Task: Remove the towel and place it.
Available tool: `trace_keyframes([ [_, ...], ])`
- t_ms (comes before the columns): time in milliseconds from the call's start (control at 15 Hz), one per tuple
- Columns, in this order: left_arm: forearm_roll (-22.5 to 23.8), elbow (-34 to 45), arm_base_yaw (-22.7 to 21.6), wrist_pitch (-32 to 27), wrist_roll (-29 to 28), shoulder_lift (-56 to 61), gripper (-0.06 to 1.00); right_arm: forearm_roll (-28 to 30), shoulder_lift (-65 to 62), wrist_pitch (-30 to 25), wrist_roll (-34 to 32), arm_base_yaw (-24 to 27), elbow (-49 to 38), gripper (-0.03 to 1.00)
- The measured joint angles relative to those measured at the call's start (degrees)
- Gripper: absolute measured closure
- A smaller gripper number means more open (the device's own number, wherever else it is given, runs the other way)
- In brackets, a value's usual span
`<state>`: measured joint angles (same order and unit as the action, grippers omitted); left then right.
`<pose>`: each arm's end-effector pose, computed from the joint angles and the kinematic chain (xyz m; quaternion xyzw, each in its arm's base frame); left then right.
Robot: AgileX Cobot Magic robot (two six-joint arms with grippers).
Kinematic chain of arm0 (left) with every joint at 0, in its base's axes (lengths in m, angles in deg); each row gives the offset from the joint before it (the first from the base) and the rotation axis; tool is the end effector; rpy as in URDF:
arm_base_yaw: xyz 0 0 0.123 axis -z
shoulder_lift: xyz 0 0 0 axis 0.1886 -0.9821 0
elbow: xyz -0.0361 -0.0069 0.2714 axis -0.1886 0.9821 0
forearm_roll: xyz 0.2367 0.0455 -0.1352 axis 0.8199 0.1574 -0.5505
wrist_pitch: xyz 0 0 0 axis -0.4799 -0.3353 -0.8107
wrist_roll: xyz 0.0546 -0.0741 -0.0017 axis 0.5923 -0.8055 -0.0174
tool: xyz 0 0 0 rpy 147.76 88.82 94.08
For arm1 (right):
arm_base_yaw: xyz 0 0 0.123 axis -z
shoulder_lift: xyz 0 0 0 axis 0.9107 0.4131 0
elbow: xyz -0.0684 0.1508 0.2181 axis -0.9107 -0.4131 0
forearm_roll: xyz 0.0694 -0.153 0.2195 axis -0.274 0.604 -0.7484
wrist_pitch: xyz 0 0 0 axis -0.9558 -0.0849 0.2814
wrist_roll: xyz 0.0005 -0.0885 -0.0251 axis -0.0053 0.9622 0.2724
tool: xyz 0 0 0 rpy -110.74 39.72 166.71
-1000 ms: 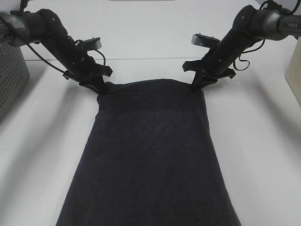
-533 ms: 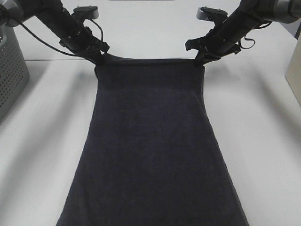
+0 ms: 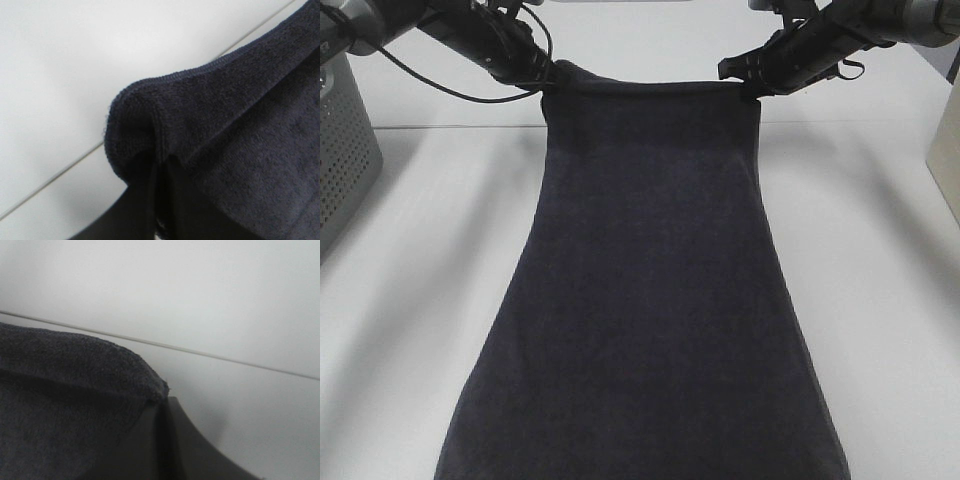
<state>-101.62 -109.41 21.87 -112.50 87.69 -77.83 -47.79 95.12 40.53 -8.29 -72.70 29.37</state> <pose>0.5816 -0.1411 0.1672 0.2649 0.8692 -0.1238 0.3988 0.5613 0.0863 0.1440 -0.1133 0.9060 0.0964 0.3963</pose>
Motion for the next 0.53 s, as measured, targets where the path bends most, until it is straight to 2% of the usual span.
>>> trace_keyframes([
  [267,-0.5,0.0,0.0,5.4,1.7,-1.8,0.93,0.0,0.0,5.2,0.1,0.0,0.0,0.96],
  [533,-1.0,0.0,0.0,6.9,2.1,-2.9,0.93,-0.3,0.9,5.8,0.2,0.0,0.0,0.96],
])
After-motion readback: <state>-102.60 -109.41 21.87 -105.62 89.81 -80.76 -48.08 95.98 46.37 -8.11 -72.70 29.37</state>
